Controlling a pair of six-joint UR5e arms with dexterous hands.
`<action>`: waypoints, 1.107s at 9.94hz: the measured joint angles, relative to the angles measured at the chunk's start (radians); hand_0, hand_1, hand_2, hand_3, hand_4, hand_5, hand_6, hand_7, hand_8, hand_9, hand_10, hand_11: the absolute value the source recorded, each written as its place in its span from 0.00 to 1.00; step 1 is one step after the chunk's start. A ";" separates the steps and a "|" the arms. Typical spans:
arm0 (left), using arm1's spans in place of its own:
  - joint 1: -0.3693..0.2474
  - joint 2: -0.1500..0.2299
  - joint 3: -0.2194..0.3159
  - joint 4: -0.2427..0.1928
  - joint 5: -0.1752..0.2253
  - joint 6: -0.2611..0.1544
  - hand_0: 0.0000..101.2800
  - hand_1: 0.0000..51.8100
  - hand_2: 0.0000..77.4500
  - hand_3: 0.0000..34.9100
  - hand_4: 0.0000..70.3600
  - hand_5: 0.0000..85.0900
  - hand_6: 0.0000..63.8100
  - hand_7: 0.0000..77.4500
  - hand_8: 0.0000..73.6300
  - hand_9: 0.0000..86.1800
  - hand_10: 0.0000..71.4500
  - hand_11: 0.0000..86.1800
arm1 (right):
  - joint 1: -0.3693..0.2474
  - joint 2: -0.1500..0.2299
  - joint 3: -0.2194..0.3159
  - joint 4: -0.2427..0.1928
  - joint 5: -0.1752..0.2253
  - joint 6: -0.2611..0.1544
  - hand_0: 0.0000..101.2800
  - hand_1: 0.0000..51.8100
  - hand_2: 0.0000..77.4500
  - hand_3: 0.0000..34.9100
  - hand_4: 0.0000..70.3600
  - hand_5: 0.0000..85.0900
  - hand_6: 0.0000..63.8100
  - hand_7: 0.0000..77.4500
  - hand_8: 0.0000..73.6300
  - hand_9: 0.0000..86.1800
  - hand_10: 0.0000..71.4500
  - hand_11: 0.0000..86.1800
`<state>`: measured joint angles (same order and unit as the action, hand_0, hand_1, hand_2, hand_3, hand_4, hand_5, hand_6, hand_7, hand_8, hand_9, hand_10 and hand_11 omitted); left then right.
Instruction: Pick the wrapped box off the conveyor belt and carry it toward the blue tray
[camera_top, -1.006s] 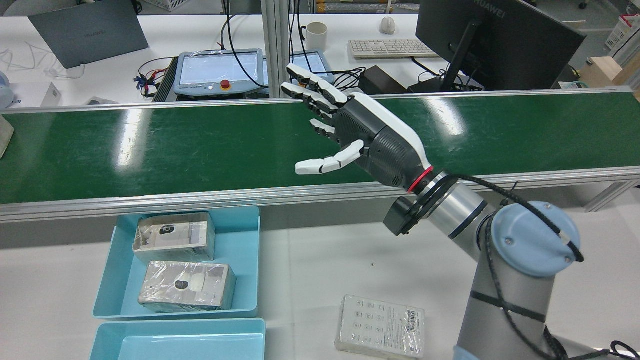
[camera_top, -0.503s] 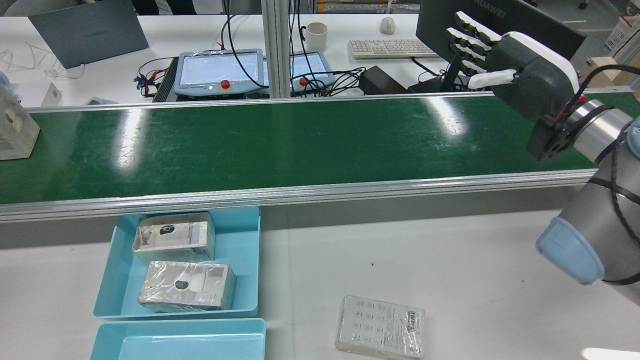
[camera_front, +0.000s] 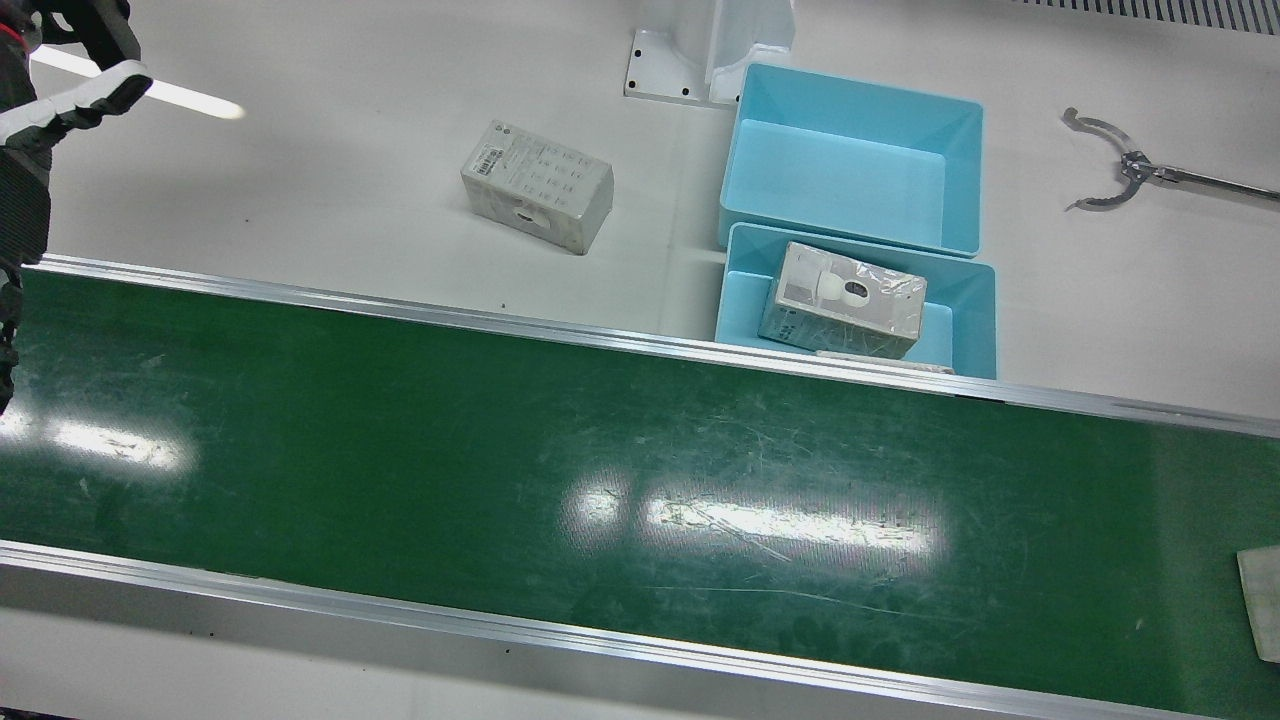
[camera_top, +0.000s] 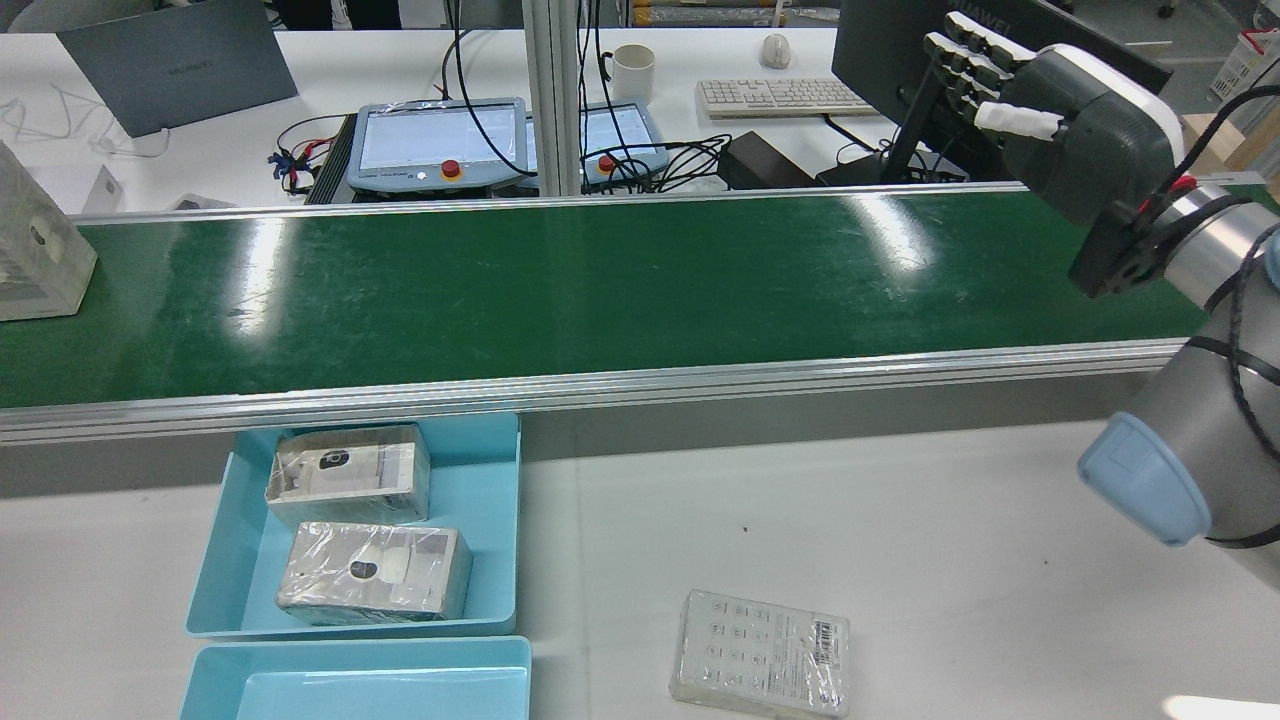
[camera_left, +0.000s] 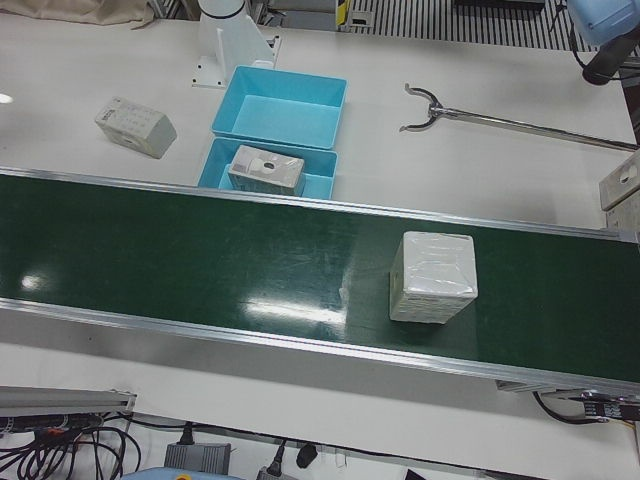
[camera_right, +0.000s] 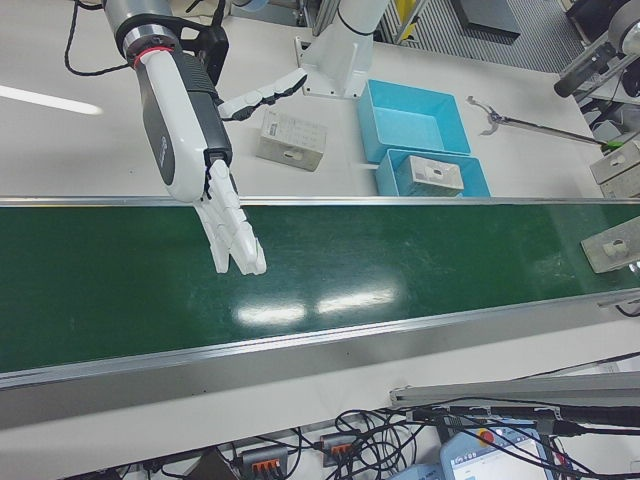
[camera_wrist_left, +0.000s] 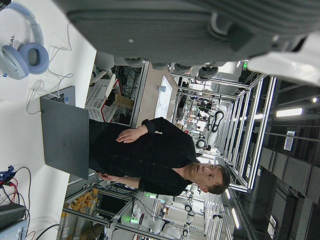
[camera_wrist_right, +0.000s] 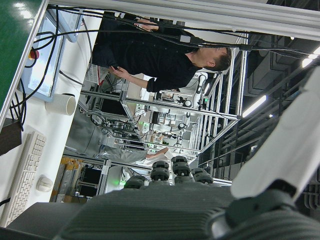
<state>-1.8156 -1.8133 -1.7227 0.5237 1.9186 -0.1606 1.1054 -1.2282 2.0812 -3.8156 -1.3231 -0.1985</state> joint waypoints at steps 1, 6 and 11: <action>0.000 0.000 0.000 0.000 0.000 0.000 0.00 0.00 0.01 0.00 0.00 0.01 0.00 0.00 0.00 0.00 0.00 0.00 | 0.003 0.000 -0.003 0.000 0.001 0.006 0.35 0.11 0.02 0.01 0.00 0.02 0.00 0.00 0.10 0.06 0.02 0.01; 0.000 0.000 0.000 0.000 0.000 0.000 0.00 0.00 0.01 0.00 0.00 0.01 0.00 0.00 0.00 0.00 0.01 0.00 | -0.004 0.023 -0.040 0.025 0.003 0.004 0.39 0.15 0.08 0.01 0.00 0.02 0.00 0.00 0.07 0.05 0.02 0.03; 0.000 0.000 0.000 0.000 0.000 0.000 0.00 0.00 0.01 0.00 0.00 0.01 0.00 0.00 0.00 0.00 0.00 0.00 | -0.024 0.031 -0.058 0.033 0.004 -0.004 0.41 0.19 0.09 0.01 0.05 0.01 0.00 0.00 0.05 0.04 0.02 0.03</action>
<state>-1.8156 -1.8133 -1.7227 0.5237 1.9187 -0.1606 1.0809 -1.1972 2.0230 -3.7824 -1.3195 -0.2028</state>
